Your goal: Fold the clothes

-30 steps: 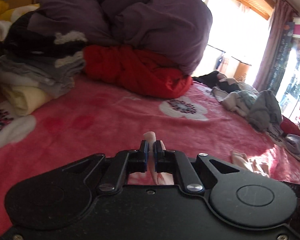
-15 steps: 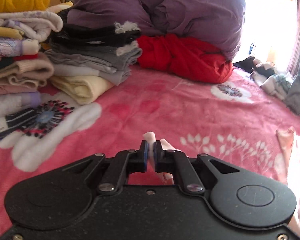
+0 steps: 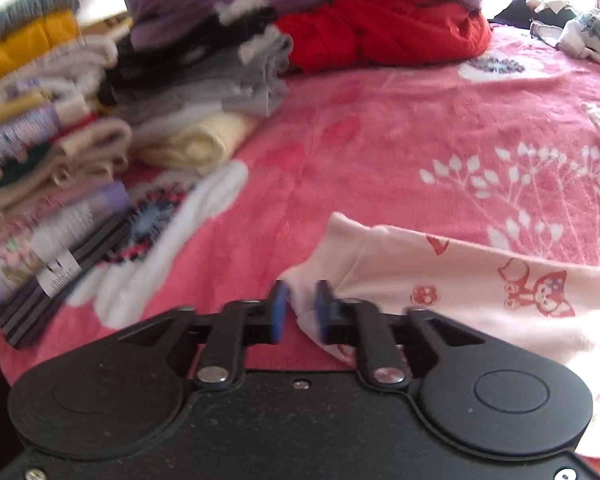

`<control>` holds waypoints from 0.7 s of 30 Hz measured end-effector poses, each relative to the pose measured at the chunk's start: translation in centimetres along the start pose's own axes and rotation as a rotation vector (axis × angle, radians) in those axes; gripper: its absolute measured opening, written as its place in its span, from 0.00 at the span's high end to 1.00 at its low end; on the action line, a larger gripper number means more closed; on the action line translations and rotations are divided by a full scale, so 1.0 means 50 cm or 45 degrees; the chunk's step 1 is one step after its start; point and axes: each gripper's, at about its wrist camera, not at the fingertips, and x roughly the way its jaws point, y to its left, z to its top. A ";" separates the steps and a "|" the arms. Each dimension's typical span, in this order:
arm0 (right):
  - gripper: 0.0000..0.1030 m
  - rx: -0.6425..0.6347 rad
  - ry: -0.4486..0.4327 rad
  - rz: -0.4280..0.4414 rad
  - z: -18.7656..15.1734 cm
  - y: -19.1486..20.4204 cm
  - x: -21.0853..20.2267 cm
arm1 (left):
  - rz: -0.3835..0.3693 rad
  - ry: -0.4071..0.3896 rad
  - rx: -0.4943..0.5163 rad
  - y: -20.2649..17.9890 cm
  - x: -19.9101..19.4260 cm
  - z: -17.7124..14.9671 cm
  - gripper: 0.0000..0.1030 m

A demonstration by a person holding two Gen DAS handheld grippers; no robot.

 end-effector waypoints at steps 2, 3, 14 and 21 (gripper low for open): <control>0.86 0.012 -0.005 0.009 0.001 -0.003 -0.003 | 0.072 -0.075 0.019 -0.012 -0.023 0.002 0.51; 0.87 0.019 -0.006 0.016 0.002 -0.004 -0.004 | 0.114 -0.094 0.027 -0.017 -0.031 0.005 0.50; 0.92 0.078 -0.081 0.048 0.009 -0.011 -0.045 | 0.174 -0.361 -0.121 -0.067 -0.133 0.031 0.47; 0.92 0.123 -0.157 -0.001 0.012 -0.038 -0.136 | 0.002 -0.402 -0.146 -0.132 -0.175 0.051 0.46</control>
